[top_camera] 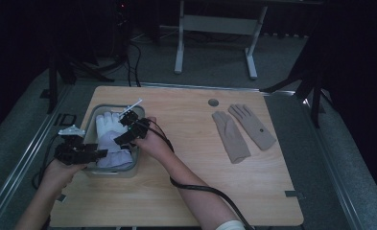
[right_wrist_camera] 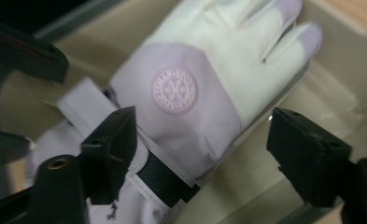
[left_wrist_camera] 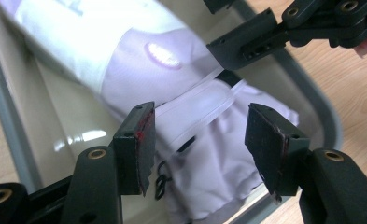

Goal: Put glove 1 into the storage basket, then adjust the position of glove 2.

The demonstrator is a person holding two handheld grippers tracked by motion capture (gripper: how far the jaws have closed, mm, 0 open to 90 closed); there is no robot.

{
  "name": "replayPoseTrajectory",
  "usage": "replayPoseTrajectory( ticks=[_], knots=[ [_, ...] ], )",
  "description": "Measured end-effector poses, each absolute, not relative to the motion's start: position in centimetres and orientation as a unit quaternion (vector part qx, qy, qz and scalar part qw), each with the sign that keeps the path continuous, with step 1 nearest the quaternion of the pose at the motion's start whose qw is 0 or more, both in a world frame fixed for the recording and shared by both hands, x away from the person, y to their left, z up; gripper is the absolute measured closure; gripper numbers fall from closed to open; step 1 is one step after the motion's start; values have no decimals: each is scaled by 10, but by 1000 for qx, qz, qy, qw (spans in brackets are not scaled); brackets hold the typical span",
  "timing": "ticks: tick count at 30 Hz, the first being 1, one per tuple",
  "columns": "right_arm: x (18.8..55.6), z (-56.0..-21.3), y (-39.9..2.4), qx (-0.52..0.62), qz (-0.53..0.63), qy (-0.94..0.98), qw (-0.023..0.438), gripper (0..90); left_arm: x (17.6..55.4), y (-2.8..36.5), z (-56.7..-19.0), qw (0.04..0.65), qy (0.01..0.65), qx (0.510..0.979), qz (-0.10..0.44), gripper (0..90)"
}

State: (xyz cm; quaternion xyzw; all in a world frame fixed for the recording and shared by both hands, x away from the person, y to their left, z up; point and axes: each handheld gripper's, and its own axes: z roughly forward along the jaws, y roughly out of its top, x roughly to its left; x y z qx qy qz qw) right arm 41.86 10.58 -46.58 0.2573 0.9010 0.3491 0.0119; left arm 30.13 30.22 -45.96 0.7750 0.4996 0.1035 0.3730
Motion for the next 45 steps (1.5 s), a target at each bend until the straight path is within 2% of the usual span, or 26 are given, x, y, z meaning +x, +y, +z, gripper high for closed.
replayPoseTrajectory(
  ticks=[5,7,20,24,25,27,30,34,41,45],
  knots=[
    [417,-455,96,260,362,895,27,197,299,287,-454,385,484,778,113,446],
    [416,-453,90,256,355,898,34,134,298,282,-453,392,479,778,111,447],
    [410,-440,38,258,370,891,53,139,297,240,-445,420,440,786,107,474],
    [408,-440,28,255,370,892,59,137,300,227,-446,433,432,785,99,413],
    [407,-440,20,260,370,890,61,136,300,224,-446,435,431,784,100,381],
    [407,-440,12,269,377,884,54,131,301,217,-447,434,426,788,95,250],
    [406,-439,-2,277,380,881,47,122,299,208,-447,441,416,784,131,157],
    [405,-440,-17,278,377,882,50,117,299,200,-447,458,412,776,132,151],
    [404,-440,-44,282,384,878,54,119,298,178,-457,445,398,790,136,147],
    [405,-439,-63,283,395,871,75,167,295,166,-461,453,384,793,135,147]
  ],
)
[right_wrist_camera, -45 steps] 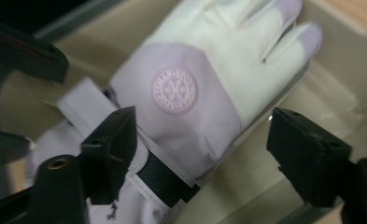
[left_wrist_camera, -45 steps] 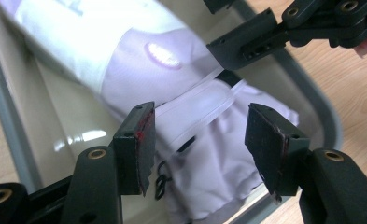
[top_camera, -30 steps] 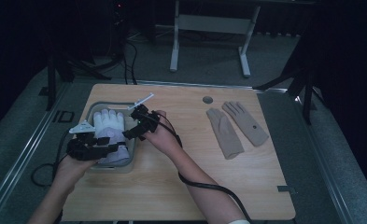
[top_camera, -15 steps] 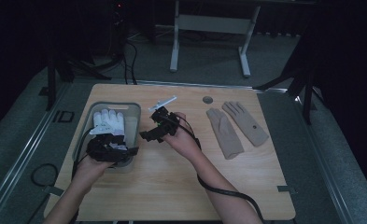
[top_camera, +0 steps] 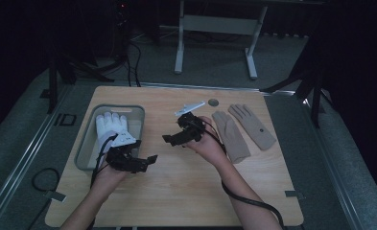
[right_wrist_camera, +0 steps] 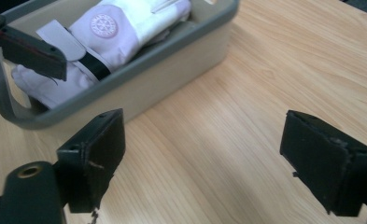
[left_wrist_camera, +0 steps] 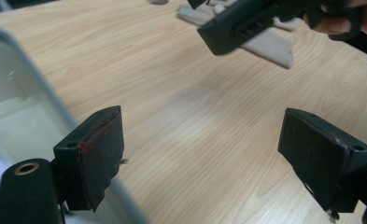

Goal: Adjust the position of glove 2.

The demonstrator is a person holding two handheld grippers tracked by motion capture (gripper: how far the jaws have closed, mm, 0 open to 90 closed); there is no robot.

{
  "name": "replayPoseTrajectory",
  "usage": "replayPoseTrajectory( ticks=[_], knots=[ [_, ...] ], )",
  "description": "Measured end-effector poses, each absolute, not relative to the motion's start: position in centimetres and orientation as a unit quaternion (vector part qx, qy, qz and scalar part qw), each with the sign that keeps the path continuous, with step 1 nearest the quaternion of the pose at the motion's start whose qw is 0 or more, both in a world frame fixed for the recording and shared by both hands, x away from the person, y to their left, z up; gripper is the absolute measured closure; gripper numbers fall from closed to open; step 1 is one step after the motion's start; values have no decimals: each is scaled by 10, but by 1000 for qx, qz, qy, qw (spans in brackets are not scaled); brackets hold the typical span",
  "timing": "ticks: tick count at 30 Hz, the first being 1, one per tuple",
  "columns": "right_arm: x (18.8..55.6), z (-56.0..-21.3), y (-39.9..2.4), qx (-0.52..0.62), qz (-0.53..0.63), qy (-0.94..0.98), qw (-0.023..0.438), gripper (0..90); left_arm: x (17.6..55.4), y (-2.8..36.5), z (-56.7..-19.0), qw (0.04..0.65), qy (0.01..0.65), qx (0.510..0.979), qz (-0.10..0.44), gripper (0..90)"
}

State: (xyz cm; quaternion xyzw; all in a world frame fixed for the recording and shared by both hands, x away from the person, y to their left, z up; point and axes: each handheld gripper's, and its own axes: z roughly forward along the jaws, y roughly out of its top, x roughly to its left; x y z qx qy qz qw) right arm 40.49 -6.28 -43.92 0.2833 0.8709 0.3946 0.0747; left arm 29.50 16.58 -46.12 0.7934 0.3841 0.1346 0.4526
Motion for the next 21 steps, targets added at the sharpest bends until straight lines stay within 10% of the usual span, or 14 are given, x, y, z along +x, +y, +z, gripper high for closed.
replayPoseTrajectory(
  ticks=[21],
  knots=[
    [421,-456,-171,351,393,834,165,327,277,128,-509,485,330,804,100,147]
  ],
)
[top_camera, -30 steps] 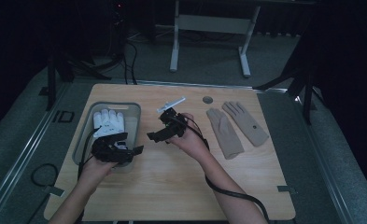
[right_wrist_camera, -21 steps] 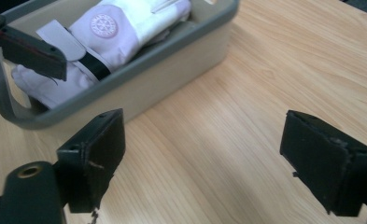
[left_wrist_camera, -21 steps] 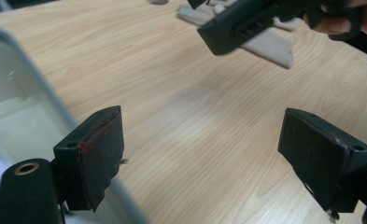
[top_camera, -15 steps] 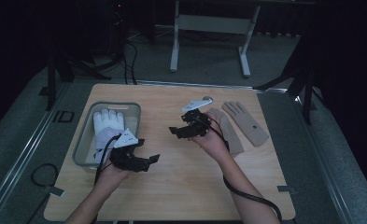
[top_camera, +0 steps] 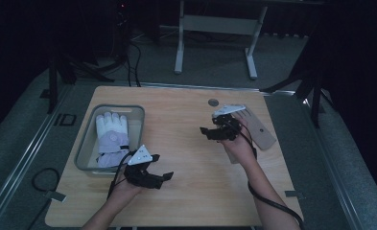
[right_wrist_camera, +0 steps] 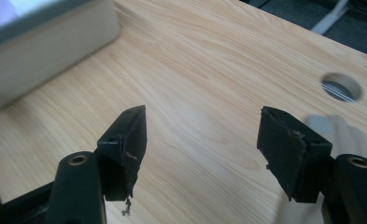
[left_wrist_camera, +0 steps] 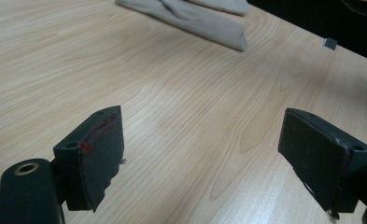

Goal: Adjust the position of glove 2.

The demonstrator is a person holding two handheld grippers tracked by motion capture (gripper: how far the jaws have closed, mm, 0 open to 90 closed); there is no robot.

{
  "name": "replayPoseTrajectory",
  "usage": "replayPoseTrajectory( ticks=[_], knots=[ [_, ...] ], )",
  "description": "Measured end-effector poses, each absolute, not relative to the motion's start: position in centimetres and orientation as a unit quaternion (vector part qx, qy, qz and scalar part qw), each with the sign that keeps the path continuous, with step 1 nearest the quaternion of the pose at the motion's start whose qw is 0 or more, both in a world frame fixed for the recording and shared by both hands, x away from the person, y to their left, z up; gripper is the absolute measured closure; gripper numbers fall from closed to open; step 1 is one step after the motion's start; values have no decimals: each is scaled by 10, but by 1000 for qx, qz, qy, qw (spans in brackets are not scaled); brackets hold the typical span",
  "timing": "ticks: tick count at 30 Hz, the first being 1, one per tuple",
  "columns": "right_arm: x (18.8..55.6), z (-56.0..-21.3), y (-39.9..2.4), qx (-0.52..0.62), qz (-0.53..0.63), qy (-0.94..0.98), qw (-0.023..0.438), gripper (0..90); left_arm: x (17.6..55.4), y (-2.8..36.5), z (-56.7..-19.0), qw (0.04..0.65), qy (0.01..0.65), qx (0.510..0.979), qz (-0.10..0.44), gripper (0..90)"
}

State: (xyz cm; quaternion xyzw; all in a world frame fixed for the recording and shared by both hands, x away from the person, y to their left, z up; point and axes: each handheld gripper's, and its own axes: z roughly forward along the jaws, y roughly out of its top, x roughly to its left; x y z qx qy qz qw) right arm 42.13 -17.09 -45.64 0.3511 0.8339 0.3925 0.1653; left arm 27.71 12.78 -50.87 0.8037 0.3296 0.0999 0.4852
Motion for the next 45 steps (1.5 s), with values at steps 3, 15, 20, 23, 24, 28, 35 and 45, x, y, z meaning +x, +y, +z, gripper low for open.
replayPoseTrajectory(
  ticks=[3,15,20,23,24,28,35,45],
  knots=[
    [423,-461,-185,360,390,830,172,328,273,121,-515,480,321,811,92,146],
    [440,-476,-241,404,383,804,206,349,267,108,-535,484,311,813,84,142],
    [450,-484,-255,416,385,798,205,349,266,109,-537,487,318,809,88,92],
    [453,-493,-257,420,383,797,203,349,265,111,-539,486,320,808,89,73],
    [454,-496,-257,419,381,799,201,350,264,111,-540,486,319,809,90,71],
    [459,-510,-256,426,369,803,195,350,263,111,-542,481,315,813,92,66],
    [469,-528,-255,431,357,808,185,371,262,112,-542,484,312,812,95,66],
    [471,-548,-258,437,332,815,186,629,262,110,-545,484,311,813,89,66]
  ],
)
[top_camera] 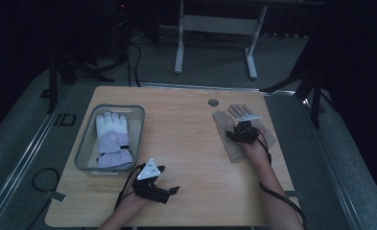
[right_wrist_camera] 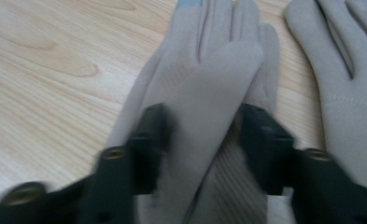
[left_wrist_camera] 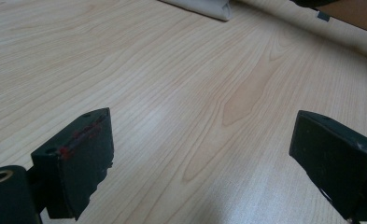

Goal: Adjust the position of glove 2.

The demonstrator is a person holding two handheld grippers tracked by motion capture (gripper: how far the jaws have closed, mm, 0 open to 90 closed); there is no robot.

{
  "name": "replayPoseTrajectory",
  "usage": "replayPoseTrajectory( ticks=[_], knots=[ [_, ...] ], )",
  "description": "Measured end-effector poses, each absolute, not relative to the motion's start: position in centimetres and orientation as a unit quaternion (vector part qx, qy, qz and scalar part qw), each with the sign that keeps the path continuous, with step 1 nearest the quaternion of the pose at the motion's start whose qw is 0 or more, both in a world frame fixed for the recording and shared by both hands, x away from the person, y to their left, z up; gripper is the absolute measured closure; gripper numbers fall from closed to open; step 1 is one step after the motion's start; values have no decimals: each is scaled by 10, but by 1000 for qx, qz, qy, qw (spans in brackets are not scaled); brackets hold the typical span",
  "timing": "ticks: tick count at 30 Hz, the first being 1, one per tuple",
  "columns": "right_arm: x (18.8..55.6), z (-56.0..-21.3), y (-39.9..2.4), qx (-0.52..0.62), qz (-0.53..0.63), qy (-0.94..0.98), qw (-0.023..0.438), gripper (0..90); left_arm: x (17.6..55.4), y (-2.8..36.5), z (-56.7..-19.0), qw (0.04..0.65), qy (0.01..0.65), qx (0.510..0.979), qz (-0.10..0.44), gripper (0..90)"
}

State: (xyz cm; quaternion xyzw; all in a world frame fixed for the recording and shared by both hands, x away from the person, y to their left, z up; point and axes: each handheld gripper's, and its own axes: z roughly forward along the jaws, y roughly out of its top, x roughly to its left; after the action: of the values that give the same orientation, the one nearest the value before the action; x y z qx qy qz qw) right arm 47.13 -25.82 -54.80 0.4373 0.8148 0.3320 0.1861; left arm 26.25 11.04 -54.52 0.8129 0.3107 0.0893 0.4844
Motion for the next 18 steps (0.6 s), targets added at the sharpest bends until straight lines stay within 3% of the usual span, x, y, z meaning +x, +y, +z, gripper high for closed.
replayPoseTrajectory(
  ticks=[1,4,18],
  knots=[
    [470,-548,-258,440,332,814,186,710,262,110,-545,484,311,813,90,66],
    [466,-547,-254,447,332,809,189,767,262,110,-545,483,310,814,91,66],
    [428,-515,-216,497,385,759,172,789,262,109,-543,486,311,811,97,66]
  ],
)
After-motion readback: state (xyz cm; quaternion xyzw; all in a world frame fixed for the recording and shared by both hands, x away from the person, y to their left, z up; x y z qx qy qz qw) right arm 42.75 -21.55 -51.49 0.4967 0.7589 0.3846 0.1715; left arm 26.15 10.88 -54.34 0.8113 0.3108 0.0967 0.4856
